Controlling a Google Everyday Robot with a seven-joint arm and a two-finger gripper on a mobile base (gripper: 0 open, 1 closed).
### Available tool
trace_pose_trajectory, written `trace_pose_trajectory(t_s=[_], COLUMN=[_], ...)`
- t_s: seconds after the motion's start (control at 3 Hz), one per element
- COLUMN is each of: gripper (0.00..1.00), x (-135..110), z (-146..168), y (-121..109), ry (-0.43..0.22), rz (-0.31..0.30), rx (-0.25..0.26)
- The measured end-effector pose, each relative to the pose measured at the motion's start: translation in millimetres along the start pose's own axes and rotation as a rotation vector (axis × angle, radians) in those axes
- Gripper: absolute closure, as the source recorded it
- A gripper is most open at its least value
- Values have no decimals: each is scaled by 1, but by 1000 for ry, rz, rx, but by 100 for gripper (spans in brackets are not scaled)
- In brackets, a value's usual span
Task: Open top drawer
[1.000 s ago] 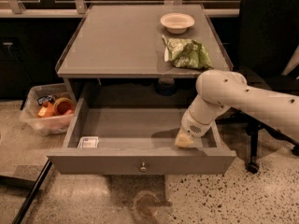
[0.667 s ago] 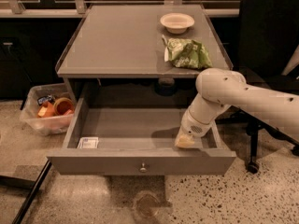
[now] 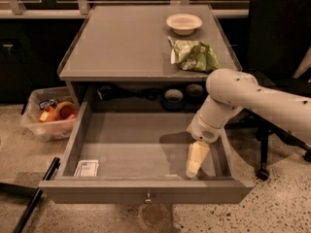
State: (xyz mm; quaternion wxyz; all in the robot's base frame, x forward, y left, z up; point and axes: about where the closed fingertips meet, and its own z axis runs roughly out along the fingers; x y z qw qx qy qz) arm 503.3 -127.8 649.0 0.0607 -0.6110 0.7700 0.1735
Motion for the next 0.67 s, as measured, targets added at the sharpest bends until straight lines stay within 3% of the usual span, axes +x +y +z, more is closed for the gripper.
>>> trace_pose_trajectory(t_s=[0.33,0.67], gripper=[0,0], x=[0,-4], z=[0,-12], y=[0,-7], ry=[0,-38], rz=[0,37], rx=[0,52])
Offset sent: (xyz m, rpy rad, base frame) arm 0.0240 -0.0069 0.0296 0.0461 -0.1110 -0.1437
